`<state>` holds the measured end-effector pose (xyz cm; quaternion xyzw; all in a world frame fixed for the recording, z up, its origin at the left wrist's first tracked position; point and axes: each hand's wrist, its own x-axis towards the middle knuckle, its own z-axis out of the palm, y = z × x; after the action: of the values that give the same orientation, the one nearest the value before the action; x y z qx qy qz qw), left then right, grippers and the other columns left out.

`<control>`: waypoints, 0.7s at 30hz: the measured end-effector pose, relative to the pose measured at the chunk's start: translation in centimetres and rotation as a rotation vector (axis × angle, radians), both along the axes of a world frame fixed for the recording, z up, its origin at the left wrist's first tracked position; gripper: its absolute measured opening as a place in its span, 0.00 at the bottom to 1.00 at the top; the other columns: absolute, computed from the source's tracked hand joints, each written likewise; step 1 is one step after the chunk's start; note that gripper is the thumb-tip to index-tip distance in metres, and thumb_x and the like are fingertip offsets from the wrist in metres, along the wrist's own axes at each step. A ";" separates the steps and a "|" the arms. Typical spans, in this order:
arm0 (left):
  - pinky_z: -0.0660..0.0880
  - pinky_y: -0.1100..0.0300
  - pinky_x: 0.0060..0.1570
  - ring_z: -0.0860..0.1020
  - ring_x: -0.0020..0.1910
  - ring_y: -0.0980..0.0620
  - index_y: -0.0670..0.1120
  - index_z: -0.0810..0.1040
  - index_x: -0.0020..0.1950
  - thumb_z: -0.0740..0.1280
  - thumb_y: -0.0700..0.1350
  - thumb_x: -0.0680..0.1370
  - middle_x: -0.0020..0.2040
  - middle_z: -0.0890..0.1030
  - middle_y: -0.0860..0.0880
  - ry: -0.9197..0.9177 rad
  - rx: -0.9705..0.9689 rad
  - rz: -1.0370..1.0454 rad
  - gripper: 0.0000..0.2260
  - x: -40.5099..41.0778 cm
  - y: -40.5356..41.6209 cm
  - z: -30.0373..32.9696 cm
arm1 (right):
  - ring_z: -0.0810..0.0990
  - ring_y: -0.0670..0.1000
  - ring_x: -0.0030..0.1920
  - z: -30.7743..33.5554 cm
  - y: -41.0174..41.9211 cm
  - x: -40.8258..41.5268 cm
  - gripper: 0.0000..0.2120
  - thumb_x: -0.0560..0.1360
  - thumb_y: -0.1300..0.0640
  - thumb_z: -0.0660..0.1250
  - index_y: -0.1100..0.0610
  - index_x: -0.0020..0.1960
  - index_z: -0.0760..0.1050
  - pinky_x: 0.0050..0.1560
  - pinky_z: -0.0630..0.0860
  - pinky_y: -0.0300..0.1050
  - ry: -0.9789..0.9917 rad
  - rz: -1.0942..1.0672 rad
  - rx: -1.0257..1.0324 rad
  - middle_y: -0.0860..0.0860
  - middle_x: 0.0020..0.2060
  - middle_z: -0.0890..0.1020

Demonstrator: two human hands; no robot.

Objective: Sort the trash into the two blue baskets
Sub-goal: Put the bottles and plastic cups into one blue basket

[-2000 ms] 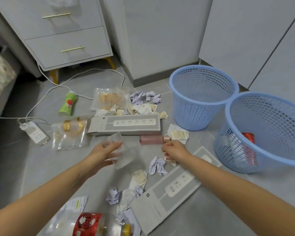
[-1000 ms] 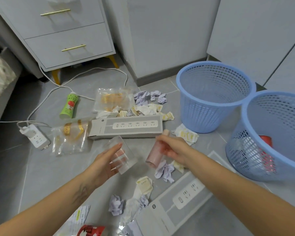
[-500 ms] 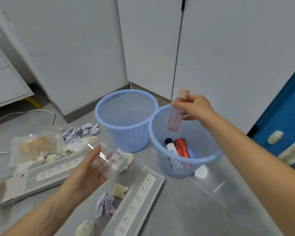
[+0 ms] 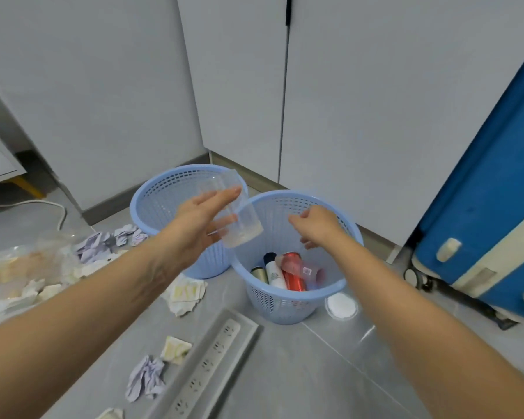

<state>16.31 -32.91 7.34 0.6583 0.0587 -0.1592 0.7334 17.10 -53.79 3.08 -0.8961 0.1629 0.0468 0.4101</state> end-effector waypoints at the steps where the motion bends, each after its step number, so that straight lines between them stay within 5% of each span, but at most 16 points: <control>1: 0.76 0.55 0.56 0.81 0.54 0.50 0.48 0.76 0.63 0.76 0.57 0.64 0.57 0.80 0.51 0.005 0.046 -0.027 0.30 0.4 -0.9 -0.5 | 0.84 0.60 0.41 0.3 -0.5 0.0 0.08 0.73 0.53 0.62 0.58 0.41 0.74 0.45 0.82 0.57 -0.085 -0.039 0.015 0.56 0.38 0.79; 6: 0.71 0.61 0.47 0.77 0.56 0.50 0.42 0.74 0.64 0.77 0.58 0.65 0.59 0.79 0.47 -0.036 0.362 -0.048 0.34 1.9 -5.2 -3.2 | 0.74 0.54 0.33 1.3 -1.6 -1.2 0.11 0.70 0.60 0.60 0.67 0.42 0.77 0.44 0.79 0.54 -0.078 0.047 -0.177 0.63 0.36 0.78; 9: 0.74 0.57 0.50 0.77 0.53 0.49 0.40 0.73 0.62 0.77 0.55 0.66 0.57 0.79 0.47 -0.081 0.447 -0.072 0.32 2.4 -6.7 -3.1 | 0.77 0.61 0.38 1.1 -1.5 -1.8 0.13 0.70 0.62 0.60 0.70 0.47 0.78 0.41 0.77 0.51 -0.091 0.080 -0.208 0.67 0.44 0.81; 13: 0.75 0.51 0.61 0.75 0.59 0.47 0.40 0.69 0.69 0.74 0.54 0.70 0.59 0.76 0.45 -0.183 0.564 -0.056 0.33 2.2 -4.7 -2.1 | 0.74 0.53 0.34 0.6 -0.4 -2.3 0.09 0.69 0.62 0.61 0.66 0.37 0.78 0.40 0.77 0.50 -0.094 0.101 -0.207 0.56 0.31 0.75; 18: 0.77 0.61 0.44 0.80 0.44 0.55 0.43 0.78 0.54 0.68 0.46 0.76 0.45 0.81 0.49 -0.240 0.664 -0.132 0.09 -1.8 6.4 -0.9 | 0.82 0.56 0.38 0.9 2.2 -3.2 0.09 0.69 0.58 0.65 0.65 0.36 0.77 0.48 0.80 0.58 -0.133 0.125 -0.149 0.59 0.31 0.81; 21: 0.75 0.67 0.39 0.80 0.35 0.60 0.42 0.81 0.48 0.67 0.43 0.77 0.41 0.82 0.48 -0.214 0.900 -0.233 0.06 -6.4 15.1 -2.5 | 0.82 0.55 0.39 1.9 6.0 -5.0 0.07 0.71 0.56 0.67 0.57 0.36 0.78 0.47 0.79 0.50 -0.212 0.259 -0.180 0.55 0.34 0.83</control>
<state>9.90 -17.76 4.84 0.9255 -0.0283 -0.1305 0.3544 12.08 -47.79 4.96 -0.9425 0.0055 -0.0103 0.3339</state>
